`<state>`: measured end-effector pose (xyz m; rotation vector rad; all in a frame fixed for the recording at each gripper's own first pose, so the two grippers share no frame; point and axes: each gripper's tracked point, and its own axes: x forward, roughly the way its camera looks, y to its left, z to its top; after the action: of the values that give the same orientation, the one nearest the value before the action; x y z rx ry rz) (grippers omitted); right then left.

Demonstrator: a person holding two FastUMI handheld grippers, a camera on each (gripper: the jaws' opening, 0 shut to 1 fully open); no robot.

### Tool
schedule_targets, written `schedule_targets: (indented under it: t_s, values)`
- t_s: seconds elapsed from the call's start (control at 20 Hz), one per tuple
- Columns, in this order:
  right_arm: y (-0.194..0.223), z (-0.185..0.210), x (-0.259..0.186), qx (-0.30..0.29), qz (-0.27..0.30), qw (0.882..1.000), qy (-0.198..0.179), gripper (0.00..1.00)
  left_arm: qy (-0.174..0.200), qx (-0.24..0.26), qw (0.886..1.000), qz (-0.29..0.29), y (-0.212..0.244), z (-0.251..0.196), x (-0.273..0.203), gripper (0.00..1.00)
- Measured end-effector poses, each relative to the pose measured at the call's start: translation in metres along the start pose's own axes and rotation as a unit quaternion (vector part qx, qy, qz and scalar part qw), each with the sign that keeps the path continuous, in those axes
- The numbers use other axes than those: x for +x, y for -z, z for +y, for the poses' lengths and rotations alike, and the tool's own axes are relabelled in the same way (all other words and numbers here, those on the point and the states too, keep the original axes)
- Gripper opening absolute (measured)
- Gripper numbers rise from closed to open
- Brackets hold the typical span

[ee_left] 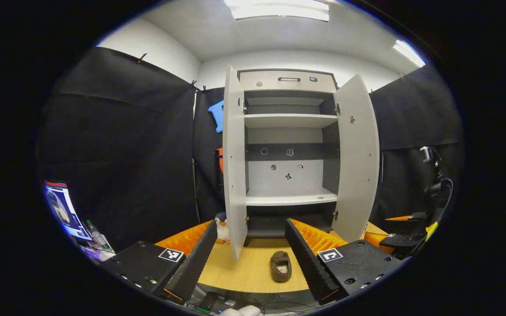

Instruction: Grab one shoe with the right hand and put it into the shoe cabinet, grab the other shoe with the left hand and put it into the shoe cabinet; then close the right door with the right hand and the left door with the left hand.

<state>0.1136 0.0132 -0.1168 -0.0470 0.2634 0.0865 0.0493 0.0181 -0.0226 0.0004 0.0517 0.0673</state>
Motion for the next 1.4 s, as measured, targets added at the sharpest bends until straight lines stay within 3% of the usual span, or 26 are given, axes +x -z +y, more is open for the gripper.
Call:
schedule_targets:
  t_s: [0.3, 0.8, 1.4]
  values:
    - [0.068, 0.012, 0.082, -0.002, 0.089, 0.995, -0.036, 0.99, -0.017, 0.006, 1.0, 0.013, 0.004, -0.004, 0.032, 0.95]
    - [0.177, 0.051, 0.204, 0.013, 0.218, 0.973, -0.076, 0.96, -0.053, 0.021, 0.998, 0.039, 0.01, -0.002, 0.058, 0.94]
    - [0.21, 0.06, 0.31, 0.059, 0.259, 0.962, -0.065, 0.83, -0.103, 0.033, 0.992, 0.059, 0.015, 0.003, 0.084, 0.95]
